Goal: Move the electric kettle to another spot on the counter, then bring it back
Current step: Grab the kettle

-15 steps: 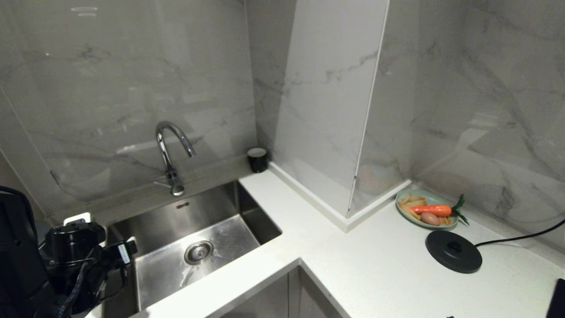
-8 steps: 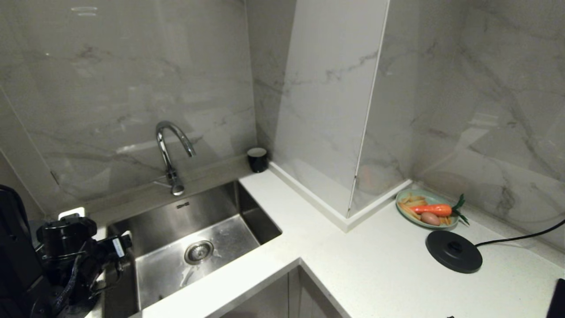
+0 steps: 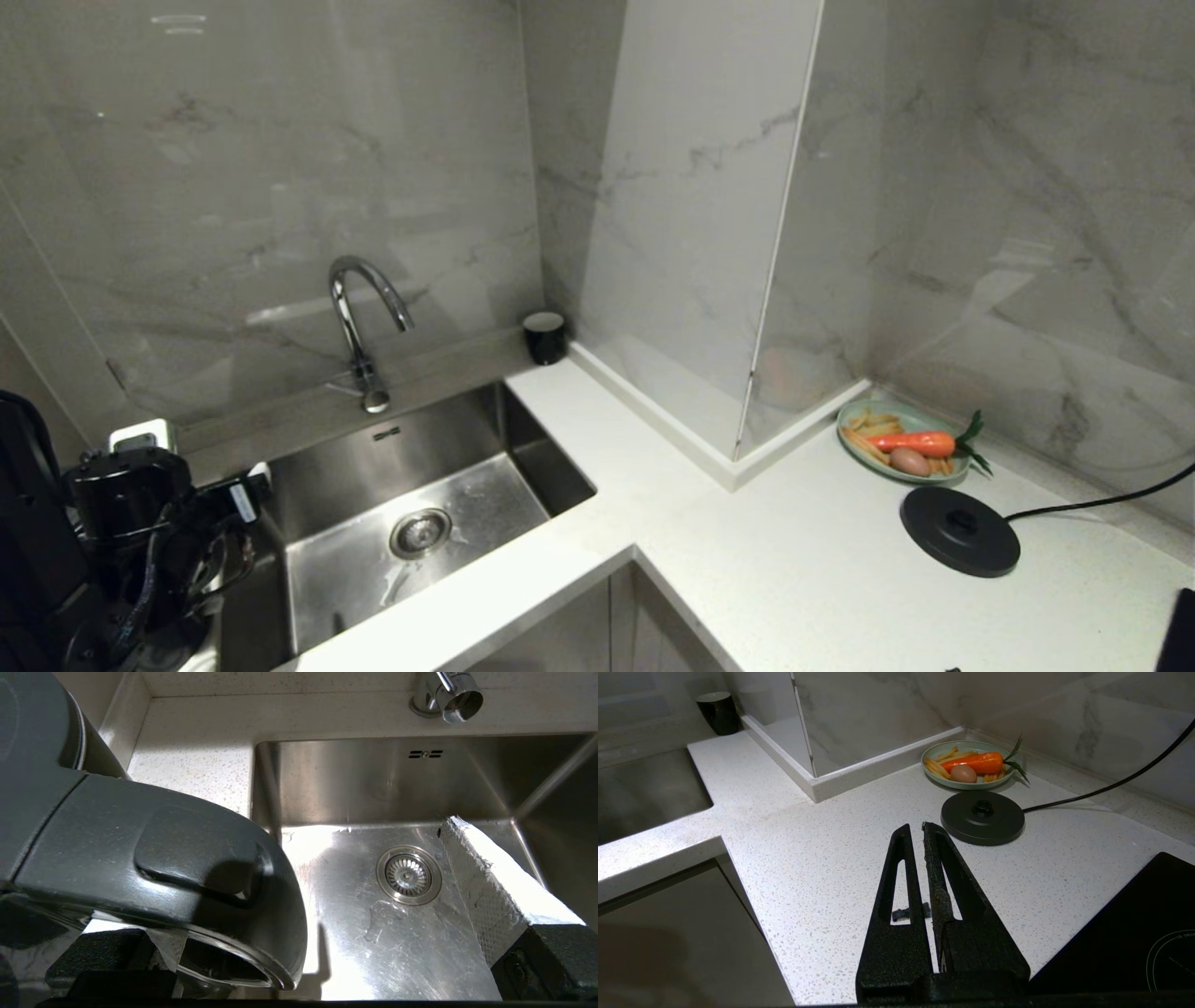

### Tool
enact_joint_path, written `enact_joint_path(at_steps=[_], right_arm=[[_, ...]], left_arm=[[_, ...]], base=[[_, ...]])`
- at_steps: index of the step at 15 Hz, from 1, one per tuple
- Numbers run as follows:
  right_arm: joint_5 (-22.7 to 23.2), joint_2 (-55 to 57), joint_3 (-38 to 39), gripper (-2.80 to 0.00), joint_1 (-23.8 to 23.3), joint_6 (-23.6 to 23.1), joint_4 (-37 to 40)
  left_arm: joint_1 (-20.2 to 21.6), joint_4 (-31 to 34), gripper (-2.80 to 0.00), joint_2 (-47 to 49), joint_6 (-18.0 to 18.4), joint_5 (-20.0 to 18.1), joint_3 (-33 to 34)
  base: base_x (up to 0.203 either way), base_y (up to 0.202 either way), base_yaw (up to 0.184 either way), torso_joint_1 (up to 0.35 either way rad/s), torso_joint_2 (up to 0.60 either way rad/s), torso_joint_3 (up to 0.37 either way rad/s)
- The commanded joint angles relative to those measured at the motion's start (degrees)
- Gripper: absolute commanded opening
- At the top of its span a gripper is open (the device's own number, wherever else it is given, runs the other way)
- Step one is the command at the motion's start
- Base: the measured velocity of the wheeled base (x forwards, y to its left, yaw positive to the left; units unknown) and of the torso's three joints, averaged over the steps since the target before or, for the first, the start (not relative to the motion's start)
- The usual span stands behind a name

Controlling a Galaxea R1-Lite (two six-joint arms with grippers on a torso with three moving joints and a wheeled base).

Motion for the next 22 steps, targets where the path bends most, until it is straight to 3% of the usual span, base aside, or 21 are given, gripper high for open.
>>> enact_joint_path(at_steps=[1,22], right_arm=[[0.01,0.07,0.0,-2.8,0.0,-0.01,-0.01],[0.01,0.09,0.0,-2.8,0.0,-0.01,-0.01]], left_arm=[[0.35,-0.6,0.0,0.28,0.05,0.09,0.21],[1.1,-3.62,0.0,3.79,0.75,0.17,0.81]], base=[[0.0,0.0,0.0,0.0,0.0,0.0],[0.0,0.0,0.0,0.0,0.0,0.0]])
